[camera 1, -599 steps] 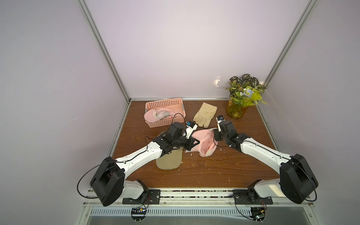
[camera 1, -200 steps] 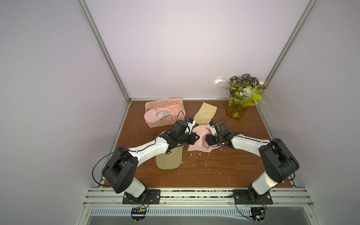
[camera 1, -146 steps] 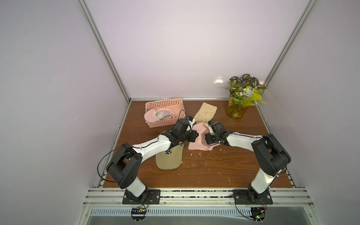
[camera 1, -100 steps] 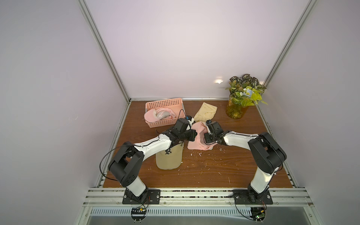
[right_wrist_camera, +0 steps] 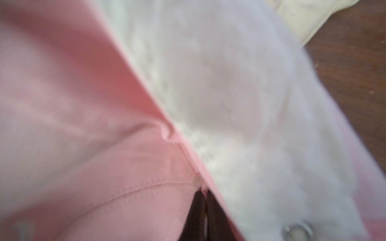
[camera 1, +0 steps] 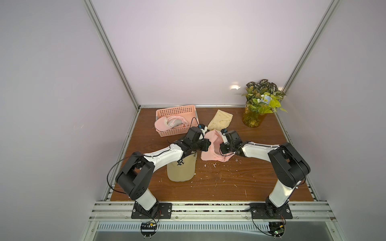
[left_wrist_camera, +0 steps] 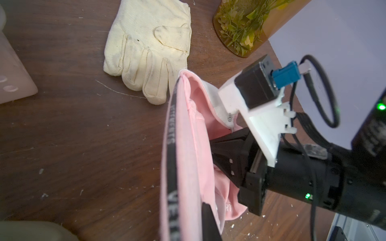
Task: Turn the baseball cap inside out
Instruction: Turn over the baseball cap.
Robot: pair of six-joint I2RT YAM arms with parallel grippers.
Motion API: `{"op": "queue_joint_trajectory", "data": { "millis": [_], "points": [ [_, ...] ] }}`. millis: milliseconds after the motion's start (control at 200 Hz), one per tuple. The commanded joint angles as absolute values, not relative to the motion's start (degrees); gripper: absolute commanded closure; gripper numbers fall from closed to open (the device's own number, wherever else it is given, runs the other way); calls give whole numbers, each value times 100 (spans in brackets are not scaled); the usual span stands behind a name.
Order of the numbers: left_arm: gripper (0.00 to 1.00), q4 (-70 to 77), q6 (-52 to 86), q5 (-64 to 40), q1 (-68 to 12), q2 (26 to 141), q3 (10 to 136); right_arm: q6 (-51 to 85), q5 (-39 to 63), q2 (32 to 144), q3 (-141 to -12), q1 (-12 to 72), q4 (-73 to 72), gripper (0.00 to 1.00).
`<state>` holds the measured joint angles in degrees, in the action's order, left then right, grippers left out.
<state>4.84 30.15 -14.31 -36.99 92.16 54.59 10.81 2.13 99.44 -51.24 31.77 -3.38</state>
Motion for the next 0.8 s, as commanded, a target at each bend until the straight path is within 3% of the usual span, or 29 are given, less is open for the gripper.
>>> {"op": "queue_joint_trajectory", "data": {
  "millis": [0, 190, 430, 620, 796],
  "points": [
    [100, -231, 2765, -1130, -3536, 9308, 5143, 662, 1768, 9365, -4999, 3151, -321, 100],
    [100, -283, 2759, -1151, -3374, 9172, 5164, 531, 3253, 8529, -4745, 2698, -427, 100],
    [100, -325, 2702, -1411, -3113, 8917, 5080, 1160, 4384, 7489, -4052, 1592, -1344, 100],
    [100, -256, 2725, -1675, -2953, 8689, 4948, 1688, 4207, 6920, -3551, 683, -1718, 100],
    [100, -97, 2779, -1967, -2920, 8523, 4859, 2137, 3364, 6617, -3201, 122, -1738, 100]
  ]
}}
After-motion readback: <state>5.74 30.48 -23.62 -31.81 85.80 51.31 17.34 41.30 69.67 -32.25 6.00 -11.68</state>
